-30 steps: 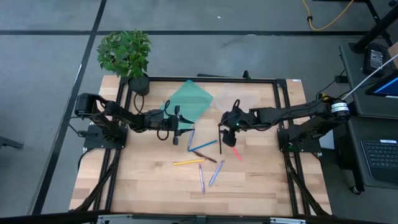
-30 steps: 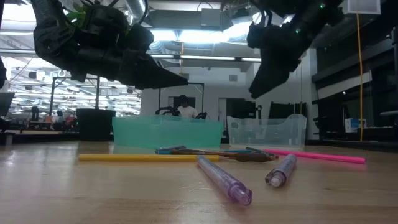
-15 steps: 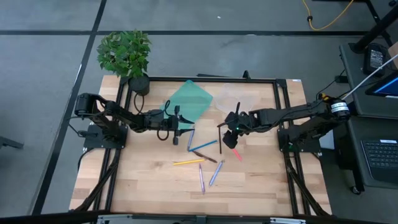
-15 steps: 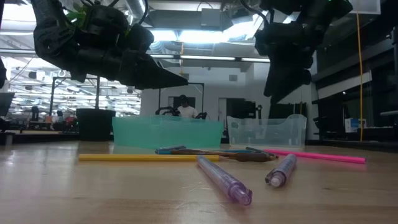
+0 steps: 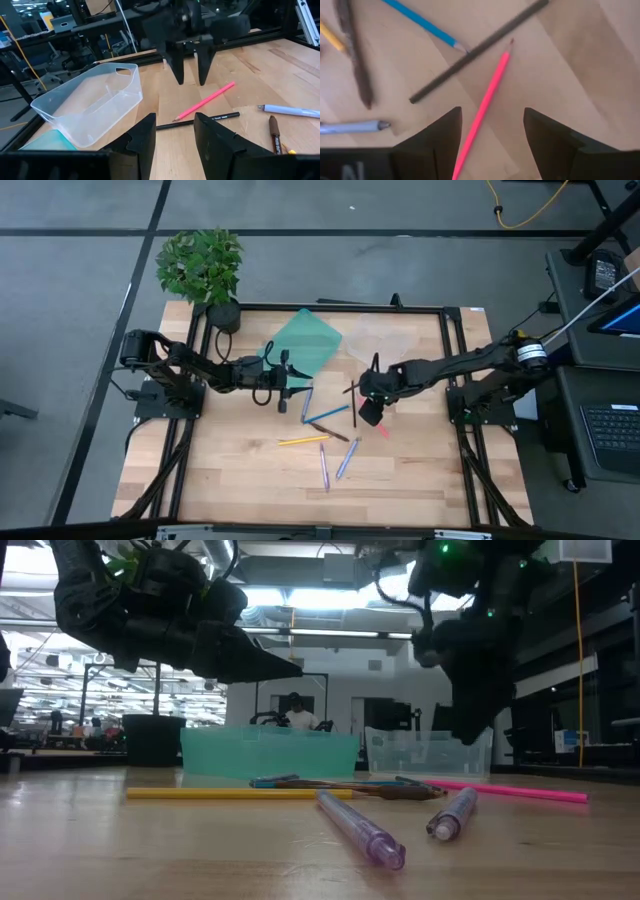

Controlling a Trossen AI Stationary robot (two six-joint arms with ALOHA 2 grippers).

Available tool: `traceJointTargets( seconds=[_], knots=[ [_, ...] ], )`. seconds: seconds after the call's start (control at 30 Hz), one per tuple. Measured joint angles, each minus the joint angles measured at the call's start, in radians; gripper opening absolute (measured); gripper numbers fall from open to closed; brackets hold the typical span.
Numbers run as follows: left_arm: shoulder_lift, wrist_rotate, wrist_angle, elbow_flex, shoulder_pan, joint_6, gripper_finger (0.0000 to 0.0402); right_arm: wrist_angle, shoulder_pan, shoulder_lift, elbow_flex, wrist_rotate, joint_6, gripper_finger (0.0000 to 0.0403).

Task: Sort pens & pencils
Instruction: Put the pink pencil into the blue bin

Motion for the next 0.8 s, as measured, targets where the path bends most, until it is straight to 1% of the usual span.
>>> traceJointTargets(
  seconds=[0.27,0.47,0.7,0.8],
  knots=[
    [0.0,-0.001,0.0,0.0,0.0,0.002,0.0128,-0.083,0.0,0.047,0.0,-0.003,0.084,0.0213],
    [0.0,-0.001,-0.005,0.0,0.0,0.018,0.0128,-0.068,0.007,0.051,0.0,-0.025,0.134,0.0213],
    [0.0,-0.002,-0.008,0.0,0.0,0.018,0.0128,-0.055,0.056,0.055,0.0,-0.022,0.173,0.0213],
    [0.0,-0.002,-0.008,0.0,0.0,0.018,0.0128,-0.048,0.077,0.066,0.0,-0.002,0.19,0.0213]
  ],
)
